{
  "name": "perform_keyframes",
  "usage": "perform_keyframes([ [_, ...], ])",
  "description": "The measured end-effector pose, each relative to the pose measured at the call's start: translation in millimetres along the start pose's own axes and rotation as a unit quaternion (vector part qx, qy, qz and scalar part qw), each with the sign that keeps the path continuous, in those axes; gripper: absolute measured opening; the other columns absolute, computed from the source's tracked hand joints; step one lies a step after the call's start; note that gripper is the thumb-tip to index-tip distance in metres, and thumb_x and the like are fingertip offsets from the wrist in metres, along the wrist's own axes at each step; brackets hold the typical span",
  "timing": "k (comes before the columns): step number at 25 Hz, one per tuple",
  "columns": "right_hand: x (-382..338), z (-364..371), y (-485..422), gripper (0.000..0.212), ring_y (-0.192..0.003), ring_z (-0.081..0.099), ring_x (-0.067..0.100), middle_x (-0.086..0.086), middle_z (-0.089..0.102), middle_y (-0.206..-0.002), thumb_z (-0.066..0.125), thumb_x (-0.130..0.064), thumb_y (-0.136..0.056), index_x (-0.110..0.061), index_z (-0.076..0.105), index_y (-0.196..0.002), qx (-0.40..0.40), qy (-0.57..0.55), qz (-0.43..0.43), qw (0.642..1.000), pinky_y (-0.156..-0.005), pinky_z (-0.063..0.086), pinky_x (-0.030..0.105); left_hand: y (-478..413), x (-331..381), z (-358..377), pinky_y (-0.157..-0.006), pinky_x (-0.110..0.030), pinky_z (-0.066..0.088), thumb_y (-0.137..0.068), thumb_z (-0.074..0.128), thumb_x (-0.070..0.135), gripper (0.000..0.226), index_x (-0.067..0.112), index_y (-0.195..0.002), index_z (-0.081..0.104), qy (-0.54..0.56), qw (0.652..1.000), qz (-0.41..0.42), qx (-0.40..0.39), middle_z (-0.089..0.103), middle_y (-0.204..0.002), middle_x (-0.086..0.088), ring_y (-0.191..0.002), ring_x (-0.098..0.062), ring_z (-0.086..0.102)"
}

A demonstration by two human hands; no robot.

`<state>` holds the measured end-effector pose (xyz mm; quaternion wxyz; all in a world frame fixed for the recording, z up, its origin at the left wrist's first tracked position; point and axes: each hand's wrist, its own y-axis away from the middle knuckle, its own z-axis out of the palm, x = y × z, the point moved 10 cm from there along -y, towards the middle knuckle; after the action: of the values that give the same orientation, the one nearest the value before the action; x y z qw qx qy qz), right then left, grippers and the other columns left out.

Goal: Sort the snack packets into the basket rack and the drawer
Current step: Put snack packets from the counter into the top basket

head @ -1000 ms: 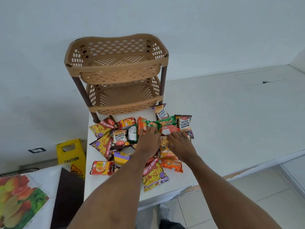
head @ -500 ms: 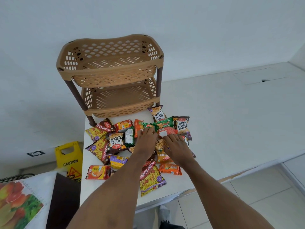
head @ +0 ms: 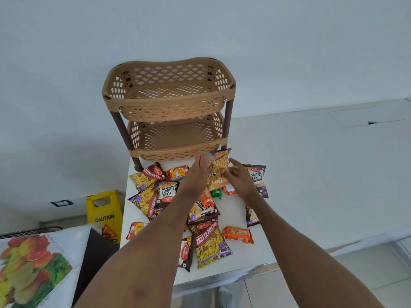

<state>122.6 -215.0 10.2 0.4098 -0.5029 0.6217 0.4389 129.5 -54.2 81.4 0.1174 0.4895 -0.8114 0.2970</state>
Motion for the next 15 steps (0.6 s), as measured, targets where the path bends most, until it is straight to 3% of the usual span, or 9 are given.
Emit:
perform_keyframes([
  [2, -7, 8, -11, 0.056, -0.121, 0.067, 0.028, 0.011, 0.071, -0.127, 0.073, -0.041, -0.094, -0.016, 0.059, -0.143, -0.034, -0.049, 0.022, 0.998, -0.106, 0.053, 0.040, -6, -8, -3, -0.057, -0.031, 0.032, -0.098, 0.040, -0.008, 0.027, 0.017, -0.108, 0.039, 0.045, 0.999, -0.027, -0.004, 0.037, -0.101, 0.000, -0.067, -0.010, 0.033],
  [4, -16, 11, -16, 0.046, -0.112, 0.071, 0.026, 0.012, 0.075, -0.117, 0.077, -0.036, -0.092, -0.012, 0.066, -0.130, -0.049, -0.065, 0.010, 0.997, -0.100, 0.056, 0.038, -7, -27, -1, -0.065, -0.022, 0.045, -0.109, 0.050, 0.027, 0.015, 0.023, -0.119, 0.040, 0.178, 0.977, -0.117, 0.005, 0.052, -0.107, 0.001, -0.082, -0.008, 0.054],
  [6, -22, 12, -19, 0.041, -0.105, 0.072, 0.025, 0.014, 0.074, -0.116, 0.082, -0.030, -0.088, -0.012, 0.067, -0.122, -0.051, -0.087, -0.002, 0.995, -0.095, 0.057, 0.038, -2, -48, 12, -0.075, -0.018, 0.048, -0.098, 0.066, 0.056, 0.052, 0.026, -0.133, 0.043, 0.315, 0.918, -0.241, -0.009, 0.058, -0.112, 0.009, -0.095, -0.001, 0.061],
  [8, -26, 16, -22, 0.044, -0.097, 0.071, 0.022, 0.016, 0.072, -0.115, 0.087, -0.026, -0.084, -0.010, 0.064, -0.118, -0.071, -0.072, -0.010, 0.995, -0.087, 0.057, 0.032, 1, -58, 27, -0.077, -0.029, 0.047, -0.089, 0.077, 0.057, 0.057, 0.019, -0.127, 0.057, 0.366, 0.881, -0.299, -0.030, 0.059, -0.101, 0.005, -0.087, -0.010, 0.058],
  [9, -25, 18, -24, 0.046, -0.096, 0.070, 0.019, 0.015, 0.072, -0.114, 0.088, -0.025, -0.082, -0.010, 0.063, -0.118, -0.086, -0.052, -0.015, 0.995, -0.083, 0.058, 0.029, 1, -61, 32, -0.071, -0.032, 0.043, -0.090, 0.080, 0.050, 0.041, 0.017, -0.109, 0.066, 0.384, 0.873, -0.299, -0.029, 0.058, -0.088, 0.002, -0.077, -0.013, 0.053],
  [11, -22, 14, -28, 0.052, -0.105, 0.069, 0.018, 0.008, 0.070, -0.114, 0.090, -0.027, -0.080, -0.013, 0.061, -0.120, -0.102, 0.014, -0.023, 0.994, -0.085, 0.060, 0.032, 0, -68, 29, -0.063, -0.031, 0.037, -0.094, 0.079, 0.037, 0.031, 0.021, -0.075, 0.061, 0.405, 0.863, -0.303, 0.002, 0.052, -0.068, -0.002, -0.063, -0.016, 0.046],
  [12, -20, 8, -29, 0.057, -0.111, 0.067, 0.020, 0.005, 0.068, -0.118, 0.090, -0.031, -0.079, -0.015, 0.060, -0.124, -0.109, 0.073, -0.030, 0.991, -0.090, 0.059, 0.037, 1, -75, 27, -0.065, -0.032, 0.036, -0.095, 0.078, 0.035, 0.035, 0.019, -0.073, 0.057, 0.404, 0.860, -0.313, 0.018, 0.052, -0.069, -0.005, -0.063, -0.018, 0.046],
  [14, -11, -2, -31, 0.073, -0.125, 0.059, 0.024, 0.003, 0.062, -0.132, 0.091, -0.038, -0.076, -0.018, 0.056, -0.137, -0.146, 0.273, -0.058, 0.949, -0.101, 0.053, 0.043, 6, -87, 22, -0.068, -0.036, 0.037, -0.096, 0.077, 0.035, 0.035, 0.011, -0.079, 0.058, 0.400, 0.854, -0.329, 0.041, 0.057, -0.075, -0.007, -0.069, -0.019, 0.049],
  [15, -4, -4, -31, 0.082, -0.132, 0.055, 0.025, 0.004, 0.059, -0.141, 0.090, -0.040, -0.075, -0.020, 0.052, -0.144, -0.172, 0.389, -0.075, 0.902, -0.106, 0.049, 0.044, 6, -90, 20, -0.070, -0.038, 0.040, -0.096, 0.077, 0.036, 0.033, 0.008, -0.084, 0.063, 0.408, 0.848, -0.335, 0.047, 0.062, -0.078, -0.007, -0.071, -0.020, 0.053],
])
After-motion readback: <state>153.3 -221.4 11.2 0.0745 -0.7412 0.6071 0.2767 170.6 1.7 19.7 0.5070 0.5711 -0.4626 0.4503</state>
